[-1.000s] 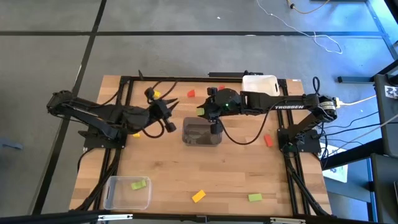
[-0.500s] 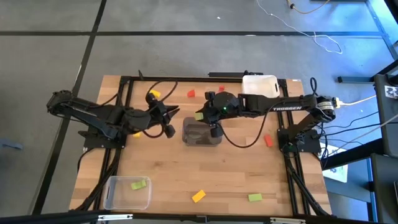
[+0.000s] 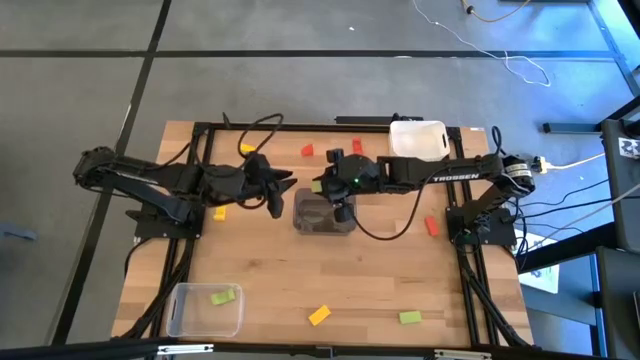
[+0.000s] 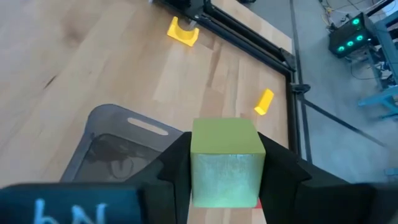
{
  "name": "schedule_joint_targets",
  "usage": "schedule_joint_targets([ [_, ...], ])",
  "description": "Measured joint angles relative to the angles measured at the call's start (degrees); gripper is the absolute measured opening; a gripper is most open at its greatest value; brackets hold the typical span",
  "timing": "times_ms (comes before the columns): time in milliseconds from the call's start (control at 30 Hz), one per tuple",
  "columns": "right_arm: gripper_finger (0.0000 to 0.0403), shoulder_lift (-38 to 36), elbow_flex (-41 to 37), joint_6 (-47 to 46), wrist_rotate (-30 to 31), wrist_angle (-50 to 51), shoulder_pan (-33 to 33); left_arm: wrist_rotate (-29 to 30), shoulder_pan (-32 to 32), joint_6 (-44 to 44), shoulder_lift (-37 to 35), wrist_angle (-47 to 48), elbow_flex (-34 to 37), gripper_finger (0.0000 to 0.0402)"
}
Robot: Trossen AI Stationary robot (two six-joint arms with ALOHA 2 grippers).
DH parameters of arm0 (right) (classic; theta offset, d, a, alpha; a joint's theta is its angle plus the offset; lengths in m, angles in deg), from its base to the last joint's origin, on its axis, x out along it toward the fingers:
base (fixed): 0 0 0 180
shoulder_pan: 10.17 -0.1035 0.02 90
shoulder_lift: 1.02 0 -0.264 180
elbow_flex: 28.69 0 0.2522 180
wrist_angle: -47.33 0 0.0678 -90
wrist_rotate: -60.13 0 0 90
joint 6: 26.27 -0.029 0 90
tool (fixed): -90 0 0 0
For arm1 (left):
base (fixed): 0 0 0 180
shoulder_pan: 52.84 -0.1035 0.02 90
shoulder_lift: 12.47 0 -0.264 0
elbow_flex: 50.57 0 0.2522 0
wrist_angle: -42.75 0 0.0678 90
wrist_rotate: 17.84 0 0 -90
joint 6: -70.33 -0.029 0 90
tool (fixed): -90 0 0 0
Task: Sort & place blocks by color
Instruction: Put the top green block into the transparent bin
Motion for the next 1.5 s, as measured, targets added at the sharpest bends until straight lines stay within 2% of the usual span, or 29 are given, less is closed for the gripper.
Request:
schedule_joint_targets([
  [133,0.0131,0.0,0.0,0.2,0.0,0.0,-0.1,-5.4,-0.7,6.2,-1.0,0.1,0.0,0.0112],
  [233,0.0131,0.0,0.0,0.2,0.0,-0.1,-0.1,-8.9,-0.7,13.8,-1.7,-0.2,-0.1,0.0111],
  [333,0.0131,0.0,0.0,0.6,0.0,-0.5,-0.1,-9.4,-0.6,20.3,-1.7,-0.2,-0.1,0.0111],
  [700,0.0131,0.0,0.0,5.0,0.1,-3.3,-1.9,-11.5,-0.6,34.4,-1.7,0.4,-0.1,0.0111],
  [1000,0.0131,0.0,0.0,7.0,0.0,-6.5,-3.2,-11.4,-0.6,35.7,1.2,0.7,-0.1,0.0111],
  [1500,0.0131,0.0,0.0,6.8,0.0,-6.4,-3.1,-12.2,-0.5,34.2,1.2,0.6,0.0,0.0111],
])
